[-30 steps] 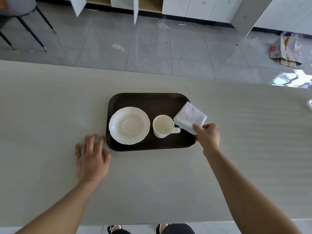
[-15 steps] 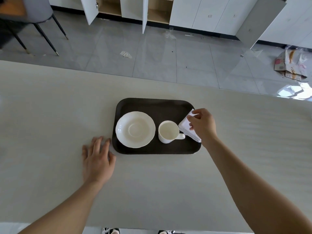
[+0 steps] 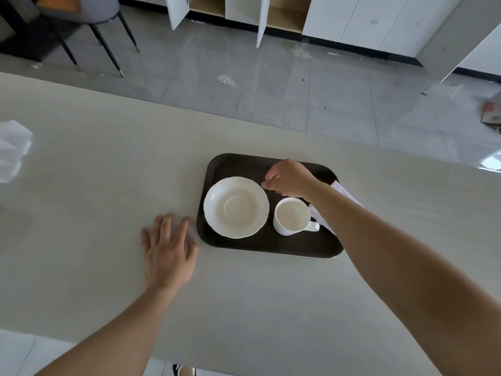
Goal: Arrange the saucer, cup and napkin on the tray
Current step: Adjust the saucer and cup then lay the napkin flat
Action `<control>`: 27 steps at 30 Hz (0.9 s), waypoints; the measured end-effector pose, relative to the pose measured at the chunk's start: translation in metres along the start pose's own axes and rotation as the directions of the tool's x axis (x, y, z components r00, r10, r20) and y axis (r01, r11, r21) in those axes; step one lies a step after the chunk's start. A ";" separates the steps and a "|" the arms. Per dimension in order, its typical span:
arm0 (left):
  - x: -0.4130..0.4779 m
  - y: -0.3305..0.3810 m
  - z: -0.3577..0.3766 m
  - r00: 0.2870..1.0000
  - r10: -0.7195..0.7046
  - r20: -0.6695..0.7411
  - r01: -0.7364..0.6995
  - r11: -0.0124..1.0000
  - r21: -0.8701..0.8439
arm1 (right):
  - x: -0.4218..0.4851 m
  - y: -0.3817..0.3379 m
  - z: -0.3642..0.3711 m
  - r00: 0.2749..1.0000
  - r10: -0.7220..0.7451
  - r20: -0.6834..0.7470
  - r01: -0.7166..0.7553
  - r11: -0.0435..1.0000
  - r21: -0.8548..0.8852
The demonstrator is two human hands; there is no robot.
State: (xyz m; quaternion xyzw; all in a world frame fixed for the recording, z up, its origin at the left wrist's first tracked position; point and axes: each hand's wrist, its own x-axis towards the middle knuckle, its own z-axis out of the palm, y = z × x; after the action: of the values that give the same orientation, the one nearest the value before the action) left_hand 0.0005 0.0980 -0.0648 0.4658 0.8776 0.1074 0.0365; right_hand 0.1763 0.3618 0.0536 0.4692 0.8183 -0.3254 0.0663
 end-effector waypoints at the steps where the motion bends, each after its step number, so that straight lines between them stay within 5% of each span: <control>1: 0.000 0.000 0.001 1.000 0.000 -0.009 0.000 1.000 0.001 | 0.004 -0.004 0.003 0.999 -0.025 0.043 0.027 0.998 -0.056; 16: 0.001 -0.003 0.007 0.998 0.015 -0.064 -0.013 1.000 0.029 | 0.042 0.003 0.026 0.996 0.009 0.093 -0.013 0.999 0.039; 27: 0.001 -0.006 0.012 0.998 0.033 -0.059 -0.030 0.998 0.055 | 0.065 0.000 0.013 0.998 0.055 -0.040 -0.050 0.992 0.120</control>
State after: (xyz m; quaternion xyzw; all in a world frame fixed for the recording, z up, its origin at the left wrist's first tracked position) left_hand -0.0029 0.0972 -0.0782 0.4769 0.8734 0.0980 -0.0041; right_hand 0.1381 0.4015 0.0168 0.5007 0.7861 -0.3613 0.0291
